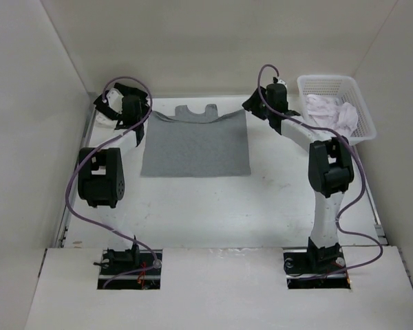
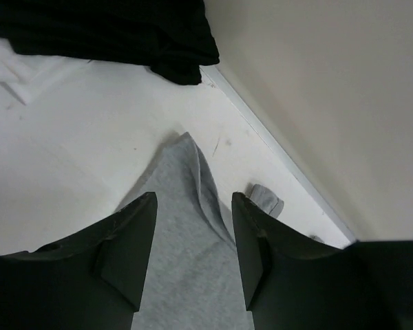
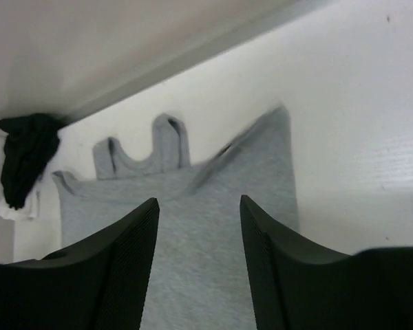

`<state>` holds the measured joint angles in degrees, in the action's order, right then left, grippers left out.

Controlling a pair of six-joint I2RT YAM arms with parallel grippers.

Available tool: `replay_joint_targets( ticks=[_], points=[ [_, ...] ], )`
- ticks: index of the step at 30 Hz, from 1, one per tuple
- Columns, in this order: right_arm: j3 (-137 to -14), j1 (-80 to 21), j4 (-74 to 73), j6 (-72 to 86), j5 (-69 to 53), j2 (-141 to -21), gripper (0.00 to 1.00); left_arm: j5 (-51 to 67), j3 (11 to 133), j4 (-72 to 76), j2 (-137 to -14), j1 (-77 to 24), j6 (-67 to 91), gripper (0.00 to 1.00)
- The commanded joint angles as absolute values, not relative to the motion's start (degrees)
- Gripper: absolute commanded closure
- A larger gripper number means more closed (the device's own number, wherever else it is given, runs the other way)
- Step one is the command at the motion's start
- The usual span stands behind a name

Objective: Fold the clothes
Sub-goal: Fold the tank top

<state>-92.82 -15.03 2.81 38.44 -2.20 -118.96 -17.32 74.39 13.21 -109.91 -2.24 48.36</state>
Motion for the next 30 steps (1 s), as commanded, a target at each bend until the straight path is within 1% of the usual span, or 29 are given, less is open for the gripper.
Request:
replay_joint_targets(
  ticks=[1,2,3,4,5,7,8,9,11,13,16,21,25,27,30],
  points=[
    [-89.85,-15.16,5.18,39.38,-2.29,-113.84,0.44,-17.57,68.33,19.15,-98.47,-2.67,45.97,0.54],
    [-86.43,-15.33,5.88,39.29,-2.11,-111.3,0.45,-18.36,63.77,20.03,-94.87,-3.72,46.23,0.54],
    [-81.96,-15.42,7.28,39.37,-1.76,-108.22,0.49,-18.72,59.89,20.74,-92.05,-4.69,46.4,0.55],
    [-76.87,-15.42,9.21,39.64,-1.5,-104.89,0.56,-18.98,54.37,21.61,-88.19,-6.01,46.58,0.57],
    [-71.77,-16.12,11.14,39.64,-1.41,-101.72,0.66,-19.25,48.05,22.23,-83.89,-7.41,46.67,0.57],
    [-61.4,-18.05,15.27,41.12,-0.71,-95.48,0.93,-20.04,39.06,21.89,-77.72,-8.56,48.5,0.59],
    [-57.08,-19.1,16.77,42.26,-0.7,-93.01,0.98,-19.87,34.67,21.62,-74.82,-8.65,50.08,0.6],
    [-52.69,-20.33,18.18,42.88,-0.44,-90.55,1.0,-18.91,30.8,21.1,-71.92,-8.31,50.88,0.6],
    [-46.78,-22.1,20.29,44.03,0.52,-87.11,1.0,-15.4,24.9,18.38,-66.47,-6.12,51.85,0.61],
    [-42.03,-24.29,21.18,44.38,1.49,-84.04,0.95,-11.97,21.02,16.44,-62.6,-3.39,52.91,0.58],
    [-37.02,-26.49,21.71,44.38,2.28,-80.43,0.89,-6.7,17.85,16.52,-61.52,0.82,53.52,0.56],
    [-30.34,-27.64,22.94,44.82,3.08,-77.08,0.69,-0.8,16.61,22.22,-66.96,4.35,55.28,0.51],
    [-26.73,-27.64,24.78,46.31,3.25,-77.52,0.58,1.14,16.7,26.36,-72.23,4.88,56.34,0.51],
    [-25.76,-26.94,26.01,47.54,3.25,-78.57,0.54,1.06,16.87,26.98,-74.26,4.88,56.42,0.53],
    [-25.84,-25.62,26.72,49.65,3.43,-80.32,0.47,0.27,17.14,27.25,-75.93,4.7,56.43,0.6]
  ],
)
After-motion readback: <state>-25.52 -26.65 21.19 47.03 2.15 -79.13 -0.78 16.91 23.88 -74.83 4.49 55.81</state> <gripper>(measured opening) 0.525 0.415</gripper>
